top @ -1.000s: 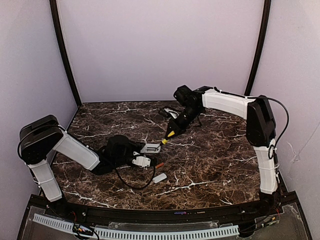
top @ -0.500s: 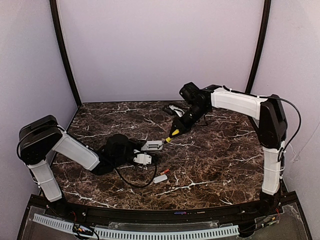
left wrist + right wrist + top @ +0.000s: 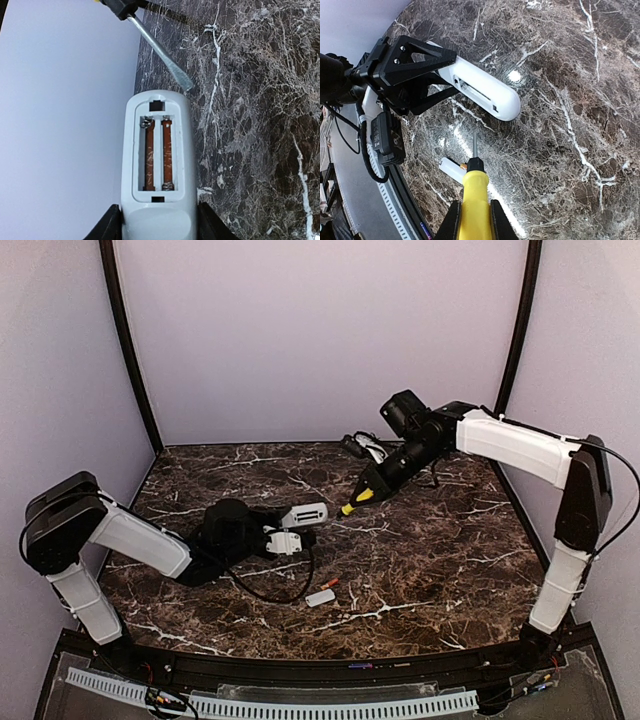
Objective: Unload the batteries from the remote control
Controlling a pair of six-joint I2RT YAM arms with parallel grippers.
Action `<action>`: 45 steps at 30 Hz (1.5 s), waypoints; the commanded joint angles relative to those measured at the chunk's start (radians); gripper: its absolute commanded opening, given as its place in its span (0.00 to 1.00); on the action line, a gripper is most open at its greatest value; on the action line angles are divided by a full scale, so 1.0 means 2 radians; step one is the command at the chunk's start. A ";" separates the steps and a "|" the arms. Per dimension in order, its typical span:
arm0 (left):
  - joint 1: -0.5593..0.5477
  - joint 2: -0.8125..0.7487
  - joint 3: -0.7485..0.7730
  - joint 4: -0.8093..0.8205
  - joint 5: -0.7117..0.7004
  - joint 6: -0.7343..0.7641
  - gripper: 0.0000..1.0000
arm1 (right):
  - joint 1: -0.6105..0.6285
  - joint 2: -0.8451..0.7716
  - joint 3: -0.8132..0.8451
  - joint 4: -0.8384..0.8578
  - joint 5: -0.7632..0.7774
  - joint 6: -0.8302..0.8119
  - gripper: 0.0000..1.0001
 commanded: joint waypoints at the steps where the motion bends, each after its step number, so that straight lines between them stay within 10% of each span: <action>1: 0.002 -0.035 0.015 -0.010 0.005 -0.049 0.00 | -0.002 -0.036 -0.020 0.032 0.024 0.024 0.00; 22: -0.054 -0.085 0.061 -0.097 -0.082 -0.158 0.00 | -0.003 -0.139 -0.087 0.100 0.141 0.079 0.00; 33: -0.060 -0.092 0.208 -0.401 -0.129 -0.396 0.00 | -0.002 -0.205 -0.157 0.155 0.217 0.094 0.00; 45: -0.053 -0.123 0.195 -0.619 -0.154 -0.689 0.00 | -0.001 -0.260 -0.256 0.257 0.251 0.105 0.00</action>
